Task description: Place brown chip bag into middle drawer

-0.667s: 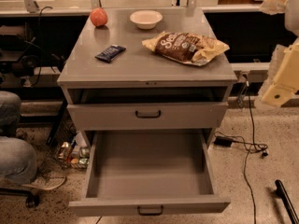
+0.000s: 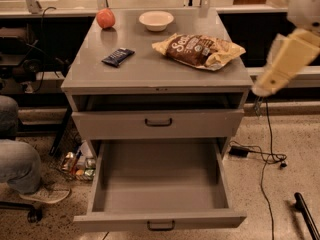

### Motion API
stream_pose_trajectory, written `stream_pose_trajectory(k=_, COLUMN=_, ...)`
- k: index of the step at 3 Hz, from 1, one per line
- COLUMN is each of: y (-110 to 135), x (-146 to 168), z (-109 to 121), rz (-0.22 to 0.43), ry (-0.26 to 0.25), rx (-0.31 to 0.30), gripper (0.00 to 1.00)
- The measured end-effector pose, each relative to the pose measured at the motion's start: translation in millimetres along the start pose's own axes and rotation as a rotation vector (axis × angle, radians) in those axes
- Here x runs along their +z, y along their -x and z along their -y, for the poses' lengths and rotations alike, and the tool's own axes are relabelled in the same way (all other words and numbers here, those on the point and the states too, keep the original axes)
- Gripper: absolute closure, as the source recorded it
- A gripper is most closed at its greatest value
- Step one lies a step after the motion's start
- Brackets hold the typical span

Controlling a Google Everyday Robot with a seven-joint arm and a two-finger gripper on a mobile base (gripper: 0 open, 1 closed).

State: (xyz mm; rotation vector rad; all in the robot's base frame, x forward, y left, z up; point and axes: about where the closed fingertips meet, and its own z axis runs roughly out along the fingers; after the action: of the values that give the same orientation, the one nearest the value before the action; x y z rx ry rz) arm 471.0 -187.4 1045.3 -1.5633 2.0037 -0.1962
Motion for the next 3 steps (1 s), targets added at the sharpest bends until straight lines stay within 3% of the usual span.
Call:
stream_pose_trajectory(k=1, y=21, x=67, z=62, rz=0.155, ry=-0.016, rx=0.088, gripper=0.00)
stream_pose_trajectory(k=2, y=41, x=132, z=104, rz=0.257, ry=-0.006, rx=0.195, gripper=0.00)
stream_pose_trajectory(k=3, y=42, x=154, z=112, rz=0.273, ry=0.008, rx=0.222, gripper=0.00)
